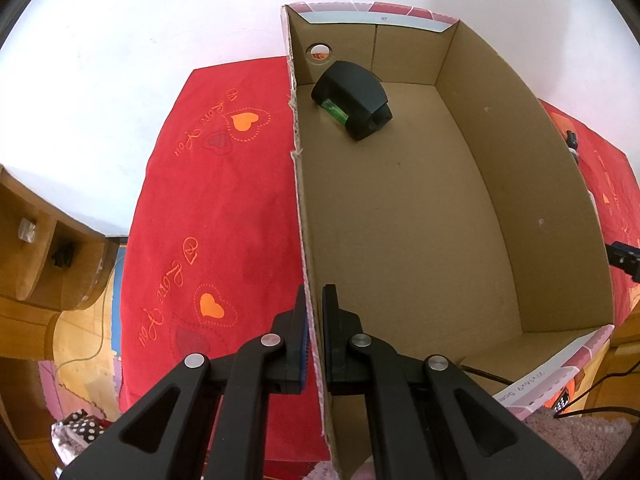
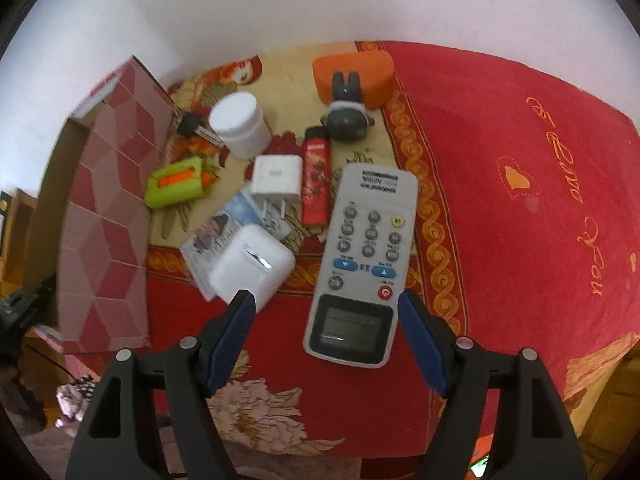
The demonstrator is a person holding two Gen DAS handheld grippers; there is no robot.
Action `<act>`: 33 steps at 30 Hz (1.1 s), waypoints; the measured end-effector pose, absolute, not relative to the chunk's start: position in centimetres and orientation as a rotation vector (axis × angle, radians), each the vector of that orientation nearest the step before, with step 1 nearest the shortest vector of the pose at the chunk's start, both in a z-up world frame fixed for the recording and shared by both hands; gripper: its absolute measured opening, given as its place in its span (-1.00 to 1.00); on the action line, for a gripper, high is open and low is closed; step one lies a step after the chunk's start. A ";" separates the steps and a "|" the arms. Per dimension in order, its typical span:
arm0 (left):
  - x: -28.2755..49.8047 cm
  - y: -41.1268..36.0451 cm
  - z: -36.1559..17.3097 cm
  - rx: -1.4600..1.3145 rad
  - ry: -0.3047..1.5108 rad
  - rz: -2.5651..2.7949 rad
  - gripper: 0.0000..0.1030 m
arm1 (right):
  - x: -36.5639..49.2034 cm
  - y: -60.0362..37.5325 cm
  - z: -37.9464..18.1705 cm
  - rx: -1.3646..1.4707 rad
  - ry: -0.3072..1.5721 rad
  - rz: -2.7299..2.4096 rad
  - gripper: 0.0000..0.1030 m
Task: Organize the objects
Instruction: 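Return the right tool to the items and close on the white remote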
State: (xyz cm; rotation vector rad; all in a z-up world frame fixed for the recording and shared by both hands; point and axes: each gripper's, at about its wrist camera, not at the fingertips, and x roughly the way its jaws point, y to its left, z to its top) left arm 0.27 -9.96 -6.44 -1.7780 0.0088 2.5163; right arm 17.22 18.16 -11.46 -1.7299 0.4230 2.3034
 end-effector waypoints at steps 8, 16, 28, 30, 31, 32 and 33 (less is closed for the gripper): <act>0.4 -9.9 -6.4 -1.775 0.009 2.514 -0.91 | 16.5 18.8 -13.4 -1.728 0.397 2.242 0.45; 0.2 -9.8 -6.5 -1.776 0.005 2.512 -0.91 | 15.4 18.7 -14.4 -1.721 0.351 2.210 0.43; 0.1 -9.8 -6.6 -1.775 0.002 2.513 -0.91 | 16.3 19.9 -14.2 -1.701 0.386 2.210 0.10; -0.1 -9.8 -6.8 -1.779 0.001 2.510 -0.91 | 16.4 20.2 -14.2 -1.692 0.414 2.216 0.10; -0.1 -9.7 -6.7 -1.779 0.003 2.511 -0.91 | 16.6 20.4 -14.2 -1.684 0.449 2.221 0.10; 0.0 -9.7 -6.7 -1.779 0.005 2.512 -0.91 | 16.8 20.7 -14.1 -1.677 0.489 2.225 0.10; -0.1 -9.6 -6.7 -1.778 0.007 2.512 -0.91 | 16.9 20.9 -14.0 -1.671 0.515 2.227 0.10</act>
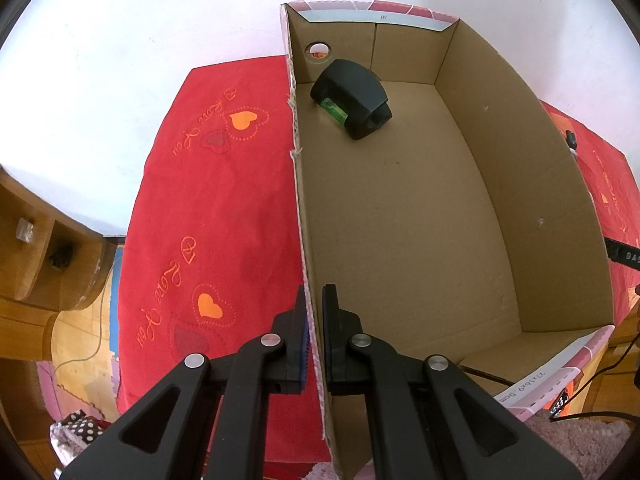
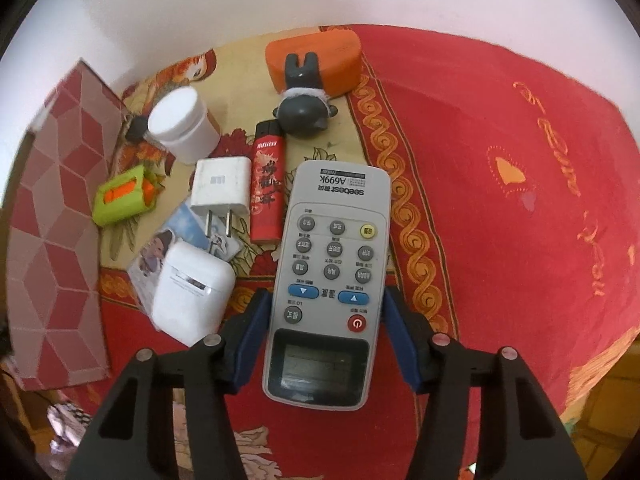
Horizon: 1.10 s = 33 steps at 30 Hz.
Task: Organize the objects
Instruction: 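Return the right tool to the items and close on the white remote, then carry the white remote into the box and release it beside the tape measure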
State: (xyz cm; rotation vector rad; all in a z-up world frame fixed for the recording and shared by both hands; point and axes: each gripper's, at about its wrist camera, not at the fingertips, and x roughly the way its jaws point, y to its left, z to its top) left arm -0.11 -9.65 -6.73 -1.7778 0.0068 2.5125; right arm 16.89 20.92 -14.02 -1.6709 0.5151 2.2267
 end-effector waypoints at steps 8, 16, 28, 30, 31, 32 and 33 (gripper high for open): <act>-0.2 -9.5 -6.9 -1.777 0.014 2.513 -0.91 | 17.6 21.4 -12.3 -1.625 0.583 2.271 0.08; -0.2 -9.5 -7.0 -1.780 0.013 2.511 -0.91 | 17.1 19.6 -14.0 -1.691 0.455 2.218 0.09; -0.3 -9.5 -7.1 -1.779 0.016 2.512 -0.91 | 14.1 19.1 -14.1 -1.656 0.397 2.178 0.05; -0.4 -9.5 -7.1 -1.782 0.015 2.508 -0.91 | 14.4 19.3 -14.1 -1.654 0.420 2.185 0.05; -0.3 -9.5 -7.1 -1.783 0.015 2.508 -0.91 | 14.5 19.3 -14.1 -1.651 0.420 2.190 0.05; -0.4 -9.5 -7.1 -1.782 0.016 2.508 -0.91 | 14.7 19.3 -14.1 -1.649 0.428 2.197 0.05; -0.4 -9.5 -7.1 -1.781 0.017 2.509 -0.91 | 15.0 19.3 -14.0 -1.640 0.463 2.210 0.05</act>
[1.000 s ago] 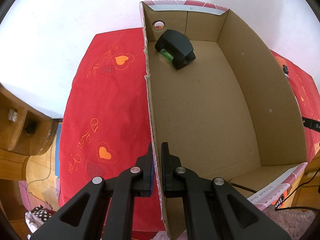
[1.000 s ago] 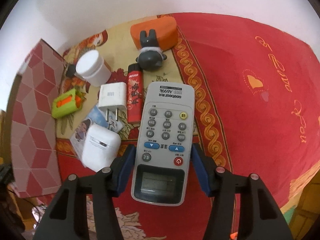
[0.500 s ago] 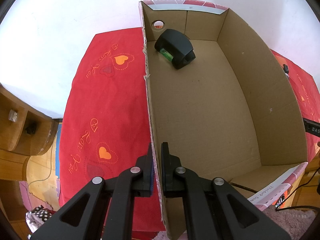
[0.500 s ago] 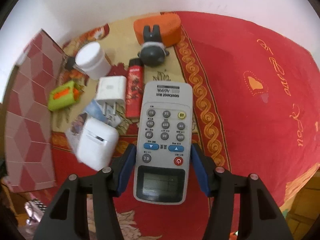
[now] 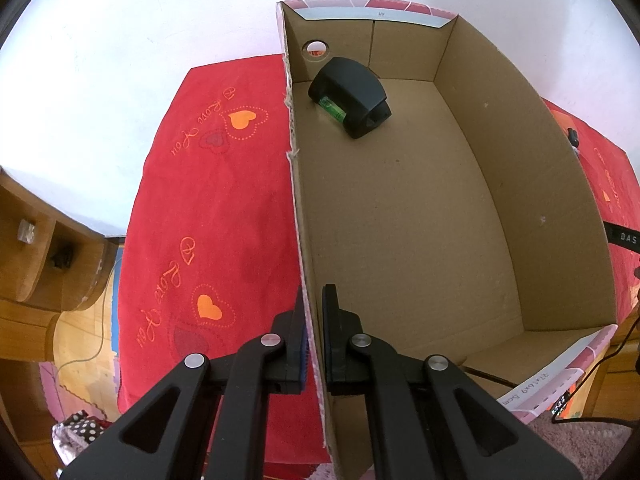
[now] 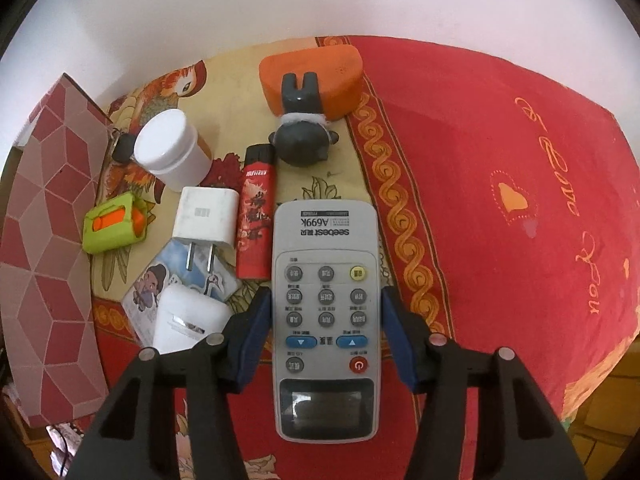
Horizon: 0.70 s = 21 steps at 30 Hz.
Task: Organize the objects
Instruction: 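Carry the white remote into the box and release it beside the tape measure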
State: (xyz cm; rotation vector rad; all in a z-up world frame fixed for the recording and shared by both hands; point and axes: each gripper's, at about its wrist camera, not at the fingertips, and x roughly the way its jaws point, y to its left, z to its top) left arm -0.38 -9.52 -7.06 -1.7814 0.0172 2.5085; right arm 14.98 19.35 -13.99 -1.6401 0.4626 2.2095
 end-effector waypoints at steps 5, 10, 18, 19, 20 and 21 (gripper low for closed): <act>-0.4 -9.6 -7.0 -1.783 0.022 2.506 -0.91 | 16.4 19.4 -12.0 -1.564 0.592 2.303 0.05; -0.4 -9.6 -7.0 -1.784 0.022 2.505 -0.91 | 15.5 18.3 -7.8 -1.492 0.585 2.426 0.05; -0.5 -9.6 -7.0 -1.783 0.020 2.505 -0.91 | 14.7 14.2 -0.6 -1.461 0.549 2.669 0.05; -0.5 -9.6 -7.0 -1.783 0.020 2.506 -0.91 | 13.9 13.3 0.0 -1.469 0.541 2.702 0.05; -0.5 -9.6 -7.0 -1.782 0.023 2.506 -0.91 | 13.3 12.7 0.5 -1.478 0.538 2.727 0.05; -0.6 -9.6 -7.1 -1.782 0.025 2.506 -0.91 | 12.7 11.9 1.1 -1.492 0.534 2.754 0.05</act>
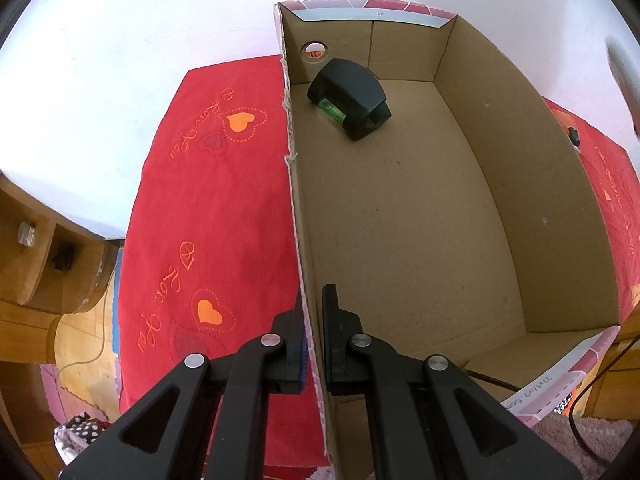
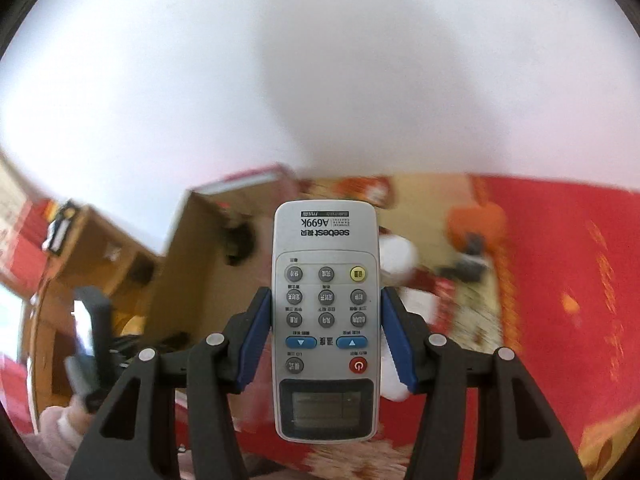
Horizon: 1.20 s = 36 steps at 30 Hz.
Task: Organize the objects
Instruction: 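Carry the white remote into the box and release it beside the tape measure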
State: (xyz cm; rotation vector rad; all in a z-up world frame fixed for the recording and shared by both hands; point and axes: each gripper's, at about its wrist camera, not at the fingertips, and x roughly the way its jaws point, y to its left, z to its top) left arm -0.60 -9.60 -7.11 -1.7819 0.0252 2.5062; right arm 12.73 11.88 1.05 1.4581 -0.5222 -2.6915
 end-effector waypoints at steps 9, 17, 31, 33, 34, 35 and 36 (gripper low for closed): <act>-0.6 -9.8 -7.1 -1.776 0.025 2.510 -0.91 | 5.4 3.0 0.4 1.557 -0.360 -2.536 0.05; -0.7 -10.0 -7.3 -1.763 0.032 2.515 -0.91 | 2.2 -0.6 -6.0 1.839 -0.360 -2.312 0.05; -0.7 -10.4 -7.9 -1.753 0.039 2.515 -0.91 | -0.1 -1.2 -12.8 2.089 -0.545 -2.135 0.05; -0.7 -10.3 -7.9 -1.753 0.038 2.514 -0.91 | -0.2 -1.4 -13.2 2.099 -0.559 -2.142 0.05; -0.8 -10.3 -7.9 -1.754 0.037 2.515 -0.91 | -0.2 -1.5 -13.3 2.101 -0.557 -2.148 0.05; -0.8 -10.5 -8.0 -1.759 0.020 2.512 -0.91 | -0.2 -1.6 -13.4 2.105 -0.559 -2.154 0.05; -0.8 -10.5 -8.0 -1.761 0.015 2.510 -0.91 | -0.2 -1.6 -13.5 2.113 -0.564 -2.159 0.05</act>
